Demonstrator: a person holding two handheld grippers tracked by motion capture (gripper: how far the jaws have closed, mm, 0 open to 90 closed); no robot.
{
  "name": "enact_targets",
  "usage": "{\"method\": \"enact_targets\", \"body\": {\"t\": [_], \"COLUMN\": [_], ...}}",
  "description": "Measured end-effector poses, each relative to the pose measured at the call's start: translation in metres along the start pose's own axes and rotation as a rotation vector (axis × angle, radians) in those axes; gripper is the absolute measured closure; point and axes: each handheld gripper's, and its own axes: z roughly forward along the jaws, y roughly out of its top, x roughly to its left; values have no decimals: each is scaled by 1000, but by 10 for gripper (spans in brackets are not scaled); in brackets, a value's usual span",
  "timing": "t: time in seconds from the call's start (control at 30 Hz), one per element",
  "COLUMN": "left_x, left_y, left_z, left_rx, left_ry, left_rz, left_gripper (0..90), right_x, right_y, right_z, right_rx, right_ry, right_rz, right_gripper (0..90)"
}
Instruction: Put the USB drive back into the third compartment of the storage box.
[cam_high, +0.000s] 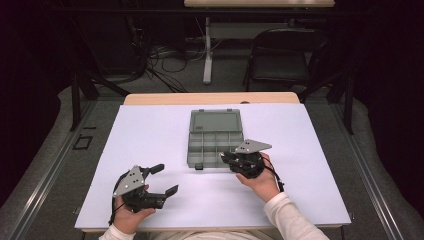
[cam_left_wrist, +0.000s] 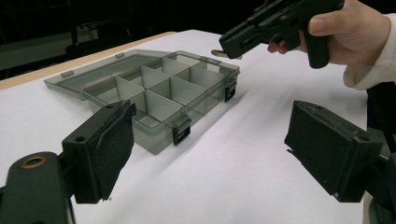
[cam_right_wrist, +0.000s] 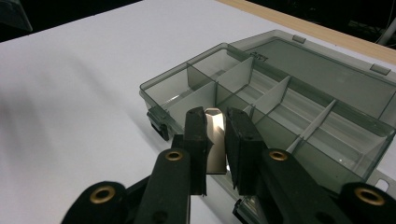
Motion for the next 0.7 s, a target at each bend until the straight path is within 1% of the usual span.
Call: {"method": "enact_targets", "body": {"t": [0.13, 0.37, 0.5, 0.7], "left_x": [1, 1, 1, 1], "left_y": [0, 0, 0, 0], "left_z": [0, 0, 0, 0], "left_rx": [2, 5, 2, 1], "left_ry": [0, 1, -2, -4], "left_rz": [2, 0, -4, -2], "left_gripper": [149, 150, 150, 149], "right_x": [-4, -9, -12, -16], "right_y": [5, 14, 18, 23], "right_z": [1, 5, 9, 12], "right_rx": [4, 21, 23, 43], "right_ry": [-6, -18, -20, -32], "right_rz": [0, -16, -14, -20], "right_gripper": [794, 794, 794, 794]}}
